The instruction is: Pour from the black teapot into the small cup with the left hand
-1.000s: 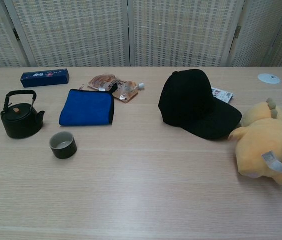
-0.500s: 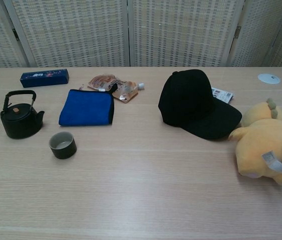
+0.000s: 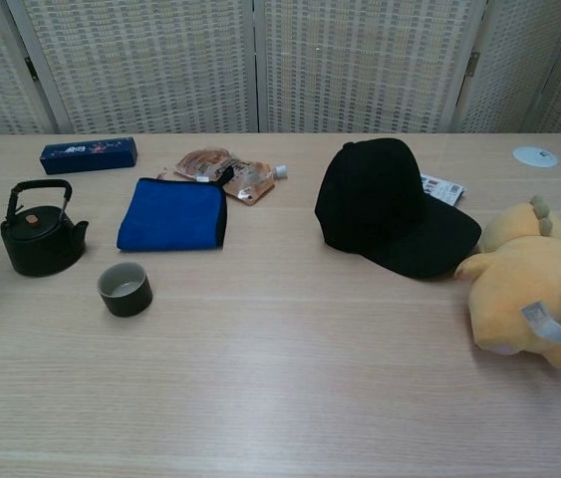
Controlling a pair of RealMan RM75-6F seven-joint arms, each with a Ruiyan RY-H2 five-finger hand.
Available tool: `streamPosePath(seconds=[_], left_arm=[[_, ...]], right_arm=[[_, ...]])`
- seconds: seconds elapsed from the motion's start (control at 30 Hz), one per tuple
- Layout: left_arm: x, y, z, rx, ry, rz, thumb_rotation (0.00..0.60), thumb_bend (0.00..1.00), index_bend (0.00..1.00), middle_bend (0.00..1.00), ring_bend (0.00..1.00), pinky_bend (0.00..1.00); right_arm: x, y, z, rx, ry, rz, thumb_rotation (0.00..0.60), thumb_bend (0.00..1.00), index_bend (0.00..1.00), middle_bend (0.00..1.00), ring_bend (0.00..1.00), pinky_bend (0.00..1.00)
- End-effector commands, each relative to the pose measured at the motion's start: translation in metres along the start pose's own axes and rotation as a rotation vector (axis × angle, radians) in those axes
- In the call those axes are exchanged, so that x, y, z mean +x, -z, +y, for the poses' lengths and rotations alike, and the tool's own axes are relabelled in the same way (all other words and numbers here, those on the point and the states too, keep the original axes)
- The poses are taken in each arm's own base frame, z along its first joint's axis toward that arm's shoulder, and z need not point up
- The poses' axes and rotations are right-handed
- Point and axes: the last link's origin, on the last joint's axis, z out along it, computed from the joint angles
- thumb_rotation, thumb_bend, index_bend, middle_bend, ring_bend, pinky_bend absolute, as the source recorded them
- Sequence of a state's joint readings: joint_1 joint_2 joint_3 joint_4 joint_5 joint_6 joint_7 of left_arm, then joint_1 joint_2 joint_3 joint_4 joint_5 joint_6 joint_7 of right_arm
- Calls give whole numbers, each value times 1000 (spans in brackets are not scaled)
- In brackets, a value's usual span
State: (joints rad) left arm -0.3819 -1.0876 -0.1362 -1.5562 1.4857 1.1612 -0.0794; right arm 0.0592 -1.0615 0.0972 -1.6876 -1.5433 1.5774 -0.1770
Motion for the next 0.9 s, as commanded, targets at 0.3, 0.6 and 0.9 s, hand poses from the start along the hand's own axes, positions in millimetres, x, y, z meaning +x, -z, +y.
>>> streamPosePath(seconds=[0.3,0.6,0.9], left_arm=[[-7,-60,0,32,-2,-83,249,105,119,90,189,0],[-15,-85,-15,116,-15,-110,190,105,196,123,208,0],[-22,-101,-27,190,-68,-126,48,99,233,153,227,0]], right_arm=[[-2,2,2,-6,6,-15,600,268,141,218,84,71],[-2,2,4,-13,6,-20,600,268,141,218,84,71],[-5,-1,4,-13,7,-32,600,268,141,218,84,71]])
